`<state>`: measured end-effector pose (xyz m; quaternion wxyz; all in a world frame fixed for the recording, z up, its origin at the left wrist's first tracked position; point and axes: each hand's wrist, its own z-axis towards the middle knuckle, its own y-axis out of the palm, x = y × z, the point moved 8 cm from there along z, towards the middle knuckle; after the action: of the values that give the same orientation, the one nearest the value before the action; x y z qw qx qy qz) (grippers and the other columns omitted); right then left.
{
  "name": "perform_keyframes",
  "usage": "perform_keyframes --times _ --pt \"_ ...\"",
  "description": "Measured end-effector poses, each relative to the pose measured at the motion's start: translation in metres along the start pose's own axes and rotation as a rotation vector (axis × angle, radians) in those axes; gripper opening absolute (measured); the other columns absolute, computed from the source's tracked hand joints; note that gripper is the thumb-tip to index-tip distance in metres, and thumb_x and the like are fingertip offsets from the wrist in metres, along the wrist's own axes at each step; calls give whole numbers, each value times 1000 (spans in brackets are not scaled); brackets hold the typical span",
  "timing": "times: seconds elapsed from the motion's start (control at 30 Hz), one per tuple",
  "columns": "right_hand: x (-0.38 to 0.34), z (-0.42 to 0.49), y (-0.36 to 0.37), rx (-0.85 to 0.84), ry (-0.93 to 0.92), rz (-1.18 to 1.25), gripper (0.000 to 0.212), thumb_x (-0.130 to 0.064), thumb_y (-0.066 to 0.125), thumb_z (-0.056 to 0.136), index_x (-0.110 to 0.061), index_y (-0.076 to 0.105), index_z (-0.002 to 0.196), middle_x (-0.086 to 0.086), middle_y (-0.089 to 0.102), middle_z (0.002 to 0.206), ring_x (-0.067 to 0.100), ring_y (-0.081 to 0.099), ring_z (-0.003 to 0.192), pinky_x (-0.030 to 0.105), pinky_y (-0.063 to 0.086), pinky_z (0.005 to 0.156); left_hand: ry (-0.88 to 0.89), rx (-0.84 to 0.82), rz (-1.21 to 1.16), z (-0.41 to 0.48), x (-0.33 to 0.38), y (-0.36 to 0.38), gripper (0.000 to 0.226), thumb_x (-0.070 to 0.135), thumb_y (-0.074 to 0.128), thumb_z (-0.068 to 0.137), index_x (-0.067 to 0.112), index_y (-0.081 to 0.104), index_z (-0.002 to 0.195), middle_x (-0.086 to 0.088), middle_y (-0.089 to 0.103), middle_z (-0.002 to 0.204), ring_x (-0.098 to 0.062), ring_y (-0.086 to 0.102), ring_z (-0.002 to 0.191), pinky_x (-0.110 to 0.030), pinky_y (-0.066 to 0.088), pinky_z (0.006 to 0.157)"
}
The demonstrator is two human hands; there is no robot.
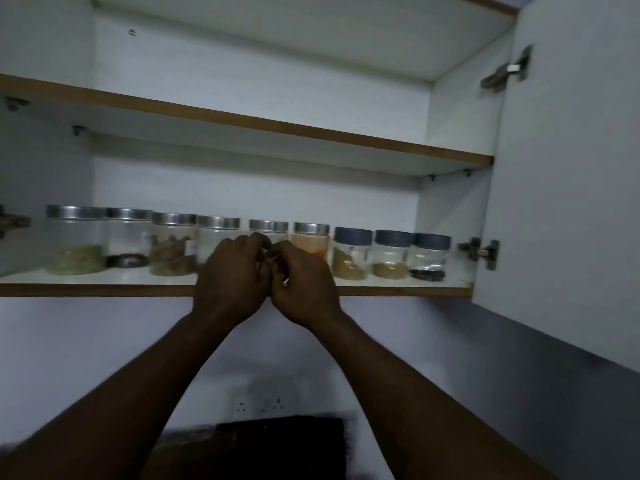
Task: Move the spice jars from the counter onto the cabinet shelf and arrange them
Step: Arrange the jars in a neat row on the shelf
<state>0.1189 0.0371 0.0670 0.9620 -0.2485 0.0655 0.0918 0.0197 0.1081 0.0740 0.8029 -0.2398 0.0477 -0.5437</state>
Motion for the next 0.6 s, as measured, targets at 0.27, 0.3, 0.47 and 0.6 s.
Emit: perform_keyframes --times 0.27,0.3,0.47,0.6 --pt "126 -41 -126 98 181 -219 17 -22 59 92 -21 64 109 -3 71 92 18 67 83 38 53 71 68 -171 -353 29 142 109 26 33 58 93 29 62 119 12 68 99 -9 65 86 -28 49 72" --pt "141 -46 -138 106 205 -230 16 -22 61 91 -21 63 107 -4 70 92 16 66 82 37 53 72 57 -193 -377 32 156 123 28 32 59 94 28 61 122 11 68 101 -9 65 87 -28 51 73" --pt "210 -57 -185 153 331 -300 32 -21 68 87 -14 62 118 5 63 116 24 61 102 38 52 81 47 -277 -450 48 210 183 37 26 62 95 22 61 131 3 69 111 -15 66 97 -34 55 85" --pt "249 -53 -197 101 424 -375 66 -19 69 85 -15 45 146 8 41 153 30 51 128 46 53 96 77 -385 -407 57 236 227 64 26 73 88 21 48 147 -1 65 122 -18 64 107 -34 52 93"
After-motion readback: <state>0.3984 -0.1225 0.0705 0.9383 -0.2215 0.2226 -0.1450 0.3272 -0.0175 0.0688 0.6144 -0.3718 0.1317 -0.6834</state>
